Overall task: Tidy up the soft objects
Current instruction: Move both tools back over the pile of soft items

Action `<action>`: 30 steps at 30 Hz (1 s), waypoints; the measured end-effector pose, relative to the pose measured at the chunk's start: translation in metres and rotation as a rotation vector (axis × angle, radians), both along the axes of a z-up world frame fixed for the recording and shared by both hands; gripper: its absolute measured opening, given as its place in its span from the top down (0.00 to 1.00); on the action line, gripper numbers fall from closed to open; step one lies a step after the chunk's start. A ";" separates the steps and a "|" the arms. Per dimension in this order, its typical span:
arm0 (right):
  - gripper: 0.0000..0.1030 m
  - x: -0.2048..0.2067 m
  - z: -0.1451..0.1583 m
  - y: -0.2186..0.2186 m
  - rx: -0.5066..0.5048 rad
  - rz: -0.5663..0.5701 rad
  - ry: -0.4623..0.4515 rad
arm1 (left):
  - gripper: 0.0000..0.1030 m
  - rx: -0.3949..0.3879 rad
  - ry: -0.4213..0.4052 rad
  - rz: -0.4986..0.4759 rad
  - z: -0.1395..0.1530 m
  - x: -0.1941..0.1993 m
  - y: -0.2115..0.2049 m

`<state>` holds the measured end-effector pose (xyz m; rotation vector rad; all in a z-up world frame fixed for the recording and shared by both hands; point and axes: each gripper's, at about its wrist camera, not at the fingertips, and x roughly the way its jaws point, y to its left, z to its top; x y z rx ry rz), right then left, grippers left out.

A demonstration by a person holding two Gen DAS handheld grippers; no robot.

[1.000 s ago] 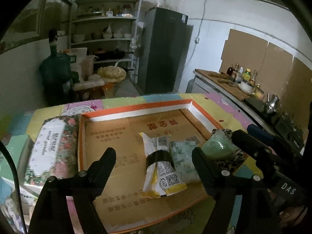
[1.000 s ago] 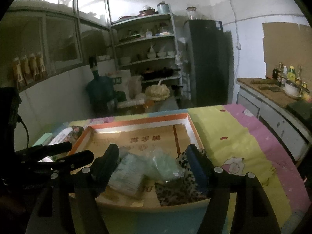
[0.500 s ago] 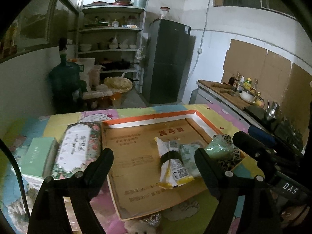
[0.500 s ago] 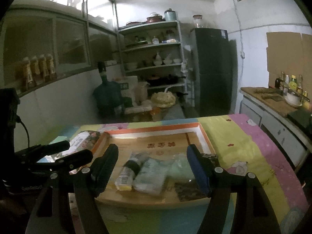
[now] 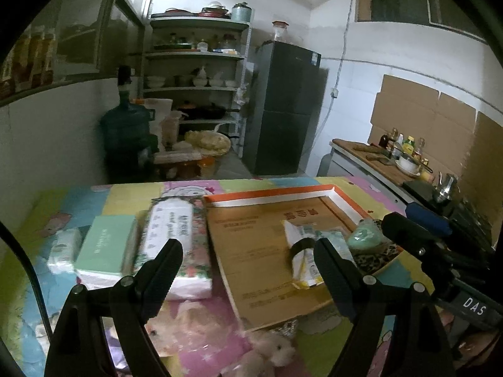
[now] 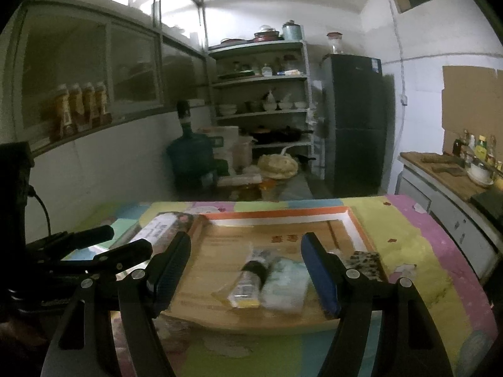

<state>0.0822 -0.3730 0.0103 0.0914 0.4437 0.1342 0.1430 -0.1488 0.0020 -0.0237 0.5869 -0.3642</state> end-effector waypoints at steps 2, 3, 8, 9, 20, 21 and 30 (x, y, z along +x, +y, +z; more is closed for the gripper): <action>0.28 -0.001 0.001 0.006 -0.002 0.008 -0.002 | 0.17 0.000 -0.005 0.010 0.001 -0.004 0.008; 0.28 -0.002 0.002 0.011 -0.004 0.012 -0.002 | 0.17 0.000 -0.007 0.015 0.002 -0.006 0.010; 0.28 -0.005 0.005 0.031 -0.012 0.034 -0.006 | 0.17 0.000 -0.014 0.036 0.003 -0.012 0.029; 0.28 -0.006 0.006 0.036 -0.014 0.039 -0.008 | 0.17 0.000 -0.015 0.038 0.003 -0.013 0.032; 0.28 -0.013 0.010 0.076 -0.037 0.087 -0.015 | 0.17 -0.016 -0.021 0.083 0.003 -0.027 0.073; 0.28 -0.013 0.010 0.080 -0.038 0.091 -0.015 | 0.17 -0.019 -0.023 0.089 0.003 -0.029 0.078; 0.28 -0.019 0.012 0.111 -0.058 0.127 -0.014 | 0.17 -0.051 -0.033 0.157 0.004 -0.038 0.122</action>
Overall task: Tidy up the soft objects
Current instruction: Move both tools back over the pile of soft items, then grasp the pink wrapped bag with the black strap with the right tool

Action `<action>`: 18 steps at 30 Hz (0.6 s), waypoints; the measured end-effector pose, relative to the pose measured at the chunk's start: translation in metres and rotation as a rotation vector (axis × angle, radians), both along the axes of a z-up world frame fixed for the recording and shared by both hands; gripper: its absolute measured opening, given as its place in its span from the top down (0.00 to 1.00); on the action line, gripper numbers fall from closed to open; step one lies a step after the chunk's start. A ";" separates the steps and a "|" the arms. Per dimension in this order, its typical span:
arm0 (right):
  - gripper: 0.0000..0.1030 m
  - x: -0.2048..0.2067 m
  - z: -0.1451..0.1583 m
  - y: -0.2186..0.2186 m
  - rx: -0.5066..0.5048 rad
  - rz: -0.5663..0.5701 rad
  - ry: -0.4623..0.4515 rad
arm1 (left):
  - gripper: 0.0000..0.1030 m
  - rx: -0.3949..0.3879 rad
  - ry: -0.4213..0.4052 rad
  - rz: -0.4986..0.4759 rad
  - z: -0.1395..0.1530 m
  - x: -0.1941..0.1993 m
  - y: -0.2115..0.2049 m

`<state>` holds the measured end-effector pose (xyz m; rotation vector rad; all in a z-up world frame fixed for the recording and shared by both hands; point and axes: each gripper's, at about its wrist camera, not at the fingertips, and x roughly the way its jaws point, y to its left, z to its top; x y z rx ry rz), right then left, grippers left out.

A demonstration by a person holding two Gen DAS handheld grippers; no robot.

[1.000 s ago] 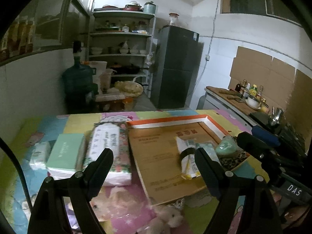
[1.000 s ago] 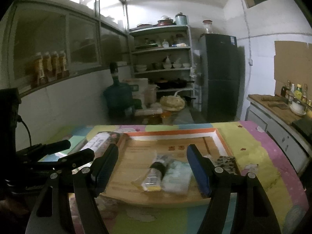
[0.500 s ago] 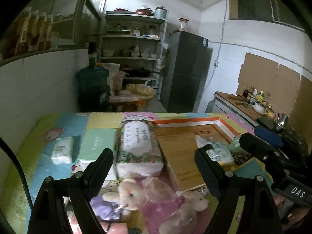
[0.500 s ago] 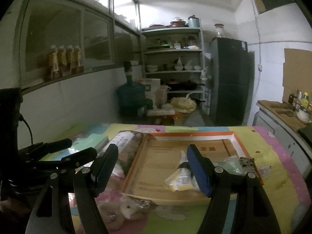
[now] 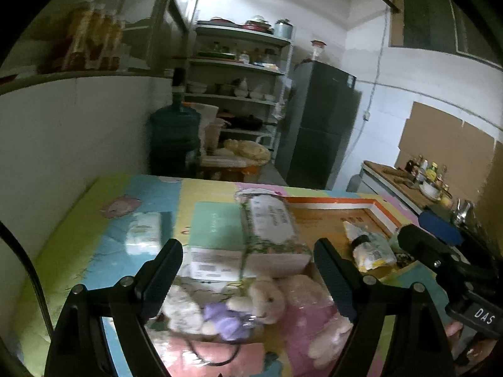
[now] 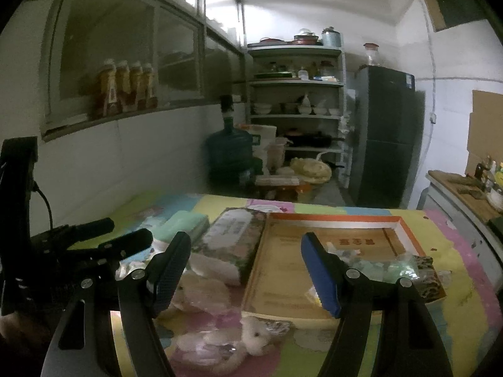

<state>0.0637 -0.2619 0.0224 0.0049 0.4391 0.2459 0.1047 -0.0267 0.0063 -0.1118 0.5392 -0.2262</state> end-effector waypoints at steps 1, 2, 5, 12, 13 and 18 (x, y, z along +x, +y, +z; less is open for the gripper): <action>0.28 -0.001 0.000 0.003 -0.002 0.003 0.000 | 0.17 -0.004 -0.002 0.008 0.000 -0.001 0.006; 0.28 -0.001 0.001 0.006 -0.003 0.006 0.001 | 0.17 -0.006 -0.004 0.017 0.000 -0.003 0.011; 0.28 -0.002 0.001 0.017 -0.009 0.016 0.003 | 0.17 -0.014 -0.010 0.046 0.000 -0.005 0.027; 0.28 -0.002 -0.003 0.038 -0.023 0.048 0.016 | 0.17 -0.034 -0.008 0.105 -0.003 -0.009 0.061; 0.28 -0.002 -0.004 0.042 -0.024 0.055 0.019 | 0.17 -0.038 -0.007 0.114 -0.004 -0.009 0.067; 0.28 -0.003 -0.012 0.058 -0.029 0.094 0.037 | 0.17 -0.047 0.006 0.150 -0.011 -0.014 0.087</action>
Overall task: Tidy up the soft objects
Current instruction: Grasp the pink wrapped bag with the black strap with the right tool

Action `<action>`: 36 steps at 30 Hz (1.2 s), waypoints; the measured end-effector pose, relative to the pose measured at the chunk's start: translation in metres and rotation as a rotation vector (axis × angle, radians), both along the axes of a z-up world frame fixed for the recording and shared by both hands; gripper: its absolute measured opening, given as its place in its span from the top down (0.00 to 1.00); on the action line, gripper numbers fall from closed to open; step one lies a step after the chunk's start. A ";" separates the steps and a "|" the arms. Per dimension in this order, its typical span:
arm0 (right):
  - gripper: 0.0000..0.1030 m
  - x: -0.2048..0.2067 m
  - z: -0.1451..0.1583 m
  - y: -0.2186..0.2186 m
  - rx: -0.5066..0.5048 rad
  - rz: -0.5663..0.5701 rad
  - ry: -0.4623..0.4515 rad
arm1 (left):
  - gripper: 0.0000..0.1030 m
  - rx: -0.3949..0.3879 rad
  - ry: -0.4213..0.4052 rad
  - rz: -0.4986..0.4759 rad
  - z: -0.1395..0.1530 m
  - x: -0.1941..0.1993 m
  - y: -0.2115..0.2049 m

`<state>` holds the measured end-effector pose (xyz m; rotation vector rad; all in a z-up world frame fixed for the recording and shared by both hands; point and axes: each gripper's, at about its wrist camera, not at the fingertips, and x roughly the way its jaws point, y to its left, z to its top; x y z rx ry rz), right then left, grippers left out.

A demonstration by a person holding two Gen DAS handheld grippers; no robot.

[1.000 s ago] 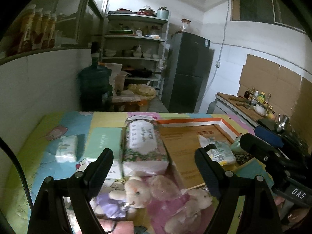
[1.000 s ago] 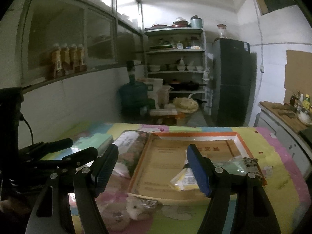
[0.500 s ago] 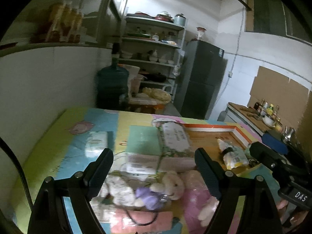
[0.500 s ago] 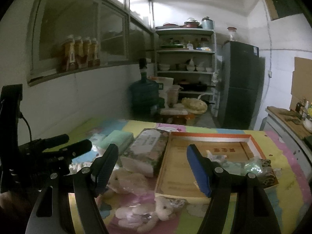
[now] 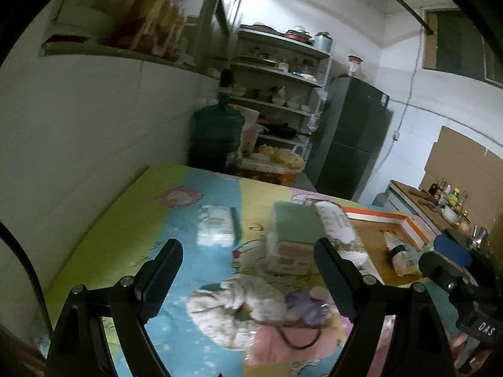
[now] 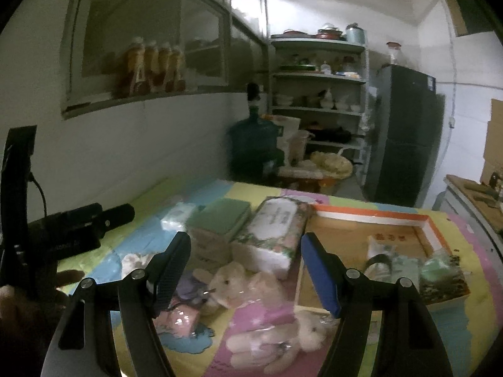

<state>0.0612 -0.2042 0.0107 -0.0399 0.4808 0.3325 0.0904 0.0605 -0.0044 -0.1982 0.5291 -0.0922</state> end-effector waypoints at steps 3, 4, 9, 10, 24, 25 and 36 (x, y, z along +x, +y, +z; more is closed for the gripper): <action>0.28 0.001 -0.007 0.010 0.002 0.043 0.021 | 0.17 -0.005 0.009 0.018 -0.004 -0.002 0.011; 0.28 0.001 -0.010 0.014 0.002 0.060 0.029 | 0.17 -0.005 0.012 0.024 -0.005 -0.002 0.014; 0.28 0.002 -0.036 0.042 -0.040 0.248 0.108 | 0.17 -0.013 0.021 0.054 -0.010 -0.004 0.027; 0.28 0.002 -0.042 0.047 -0.048 0.293 0.128 | 0.17 -0.015 0.023 0.058 -0.012 -0.005 0.030; 0.28 0.028 -0.102 0.075 -0.142 0.452 0.376 | 0.17 -0.054 0.039 0.093 -0.022 -0.005 0.054; 0.28 0.026 -0.104 0.077 -0.129 0.465 0.399 | 0.17 -0.055 0.041 0.091 -0.023 -0.004 0.055; 0.28 -0.010 -0.092 0.083 -0.179 0.467 0.398 | 0.17 -0.076 0.056 0.081 -0.031 -0.001 0.062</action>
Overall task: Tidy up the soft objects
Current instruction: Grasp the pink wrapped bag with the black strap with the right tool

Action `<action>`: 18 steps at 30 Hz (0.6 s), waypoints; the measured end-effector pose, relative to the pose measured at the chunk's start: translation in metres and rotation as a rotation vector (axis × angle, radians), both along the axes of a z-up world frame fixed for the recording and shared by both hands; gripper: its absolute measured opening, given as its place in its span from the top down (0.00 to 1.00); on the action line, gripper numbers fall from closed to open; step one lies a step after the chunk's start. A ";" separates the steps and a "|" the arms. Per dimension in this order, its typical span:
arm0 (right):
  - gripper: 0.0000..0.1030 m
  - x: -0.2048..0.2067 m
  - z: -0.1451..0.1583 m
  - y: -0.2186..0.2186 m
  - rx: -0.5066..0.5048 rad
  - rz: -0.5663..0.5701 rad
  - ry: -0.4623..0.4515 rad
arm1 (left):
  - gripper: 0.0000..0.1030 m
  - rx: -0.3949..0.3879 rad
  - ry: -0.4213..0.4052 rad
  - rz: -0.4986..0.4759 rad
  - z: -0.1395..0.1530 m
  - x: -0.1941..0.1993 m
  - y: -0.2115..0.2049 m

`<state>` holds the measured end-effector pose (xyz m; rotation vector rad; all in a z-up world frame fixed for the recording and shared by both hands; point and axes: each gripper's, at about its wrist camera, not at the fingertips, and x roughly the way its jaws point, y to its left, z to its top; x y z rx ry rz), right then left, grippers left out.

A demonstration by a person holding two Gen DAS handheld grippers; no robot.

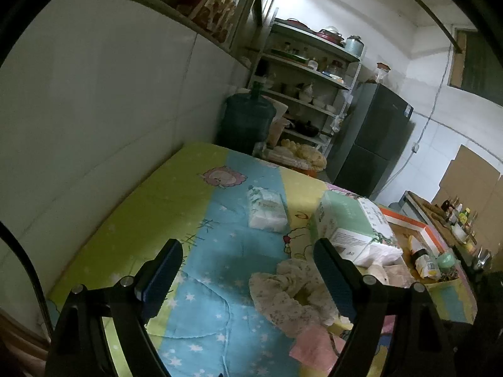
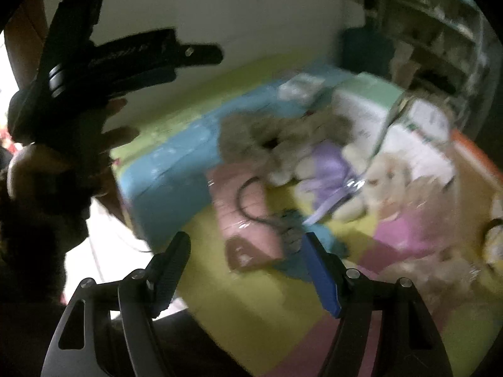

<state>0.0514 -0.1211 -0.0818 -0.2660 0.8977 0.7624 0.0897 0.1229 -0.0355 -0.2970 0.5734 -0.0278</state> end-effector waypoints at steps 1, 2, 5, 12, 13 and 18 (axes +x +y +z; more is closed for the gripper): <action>0.28 0.002 0.000 0.003 0.001 0.006 0.001 | 0.17 0.003 0.000 -0.002 0.000 0.000 0.000; 0.28 0.005 -0.002 0.007 0.004 0.017 0.003 | 0.17 0.004 0.001 -0.004 -0.001 -0.001 0.000; 0.28 0.015 -0.007 0.019 -0.018 0.038 -0.010 | 0.17 0.011 0.006 -0.008 -0.002 -0.004 -0.001; 0.58 0.020 -0.019 0.040 -0.082 0.044 -0.041 | 0.17 0.024 0.033 -0.042 -0.009 -0.004 -0.006; 0.60 0.020 -0.019 0.039 -0.081 0.043 -0.043 | 0.17 0.028 0.039 -0.050 -0.010 -0.002 -0.007; 0.62 0.010 -0.012 0.025 -0.053 0.001 -0.060 | 0.17 0.050 0.077 -0.118 -0.023 0.007 -0.021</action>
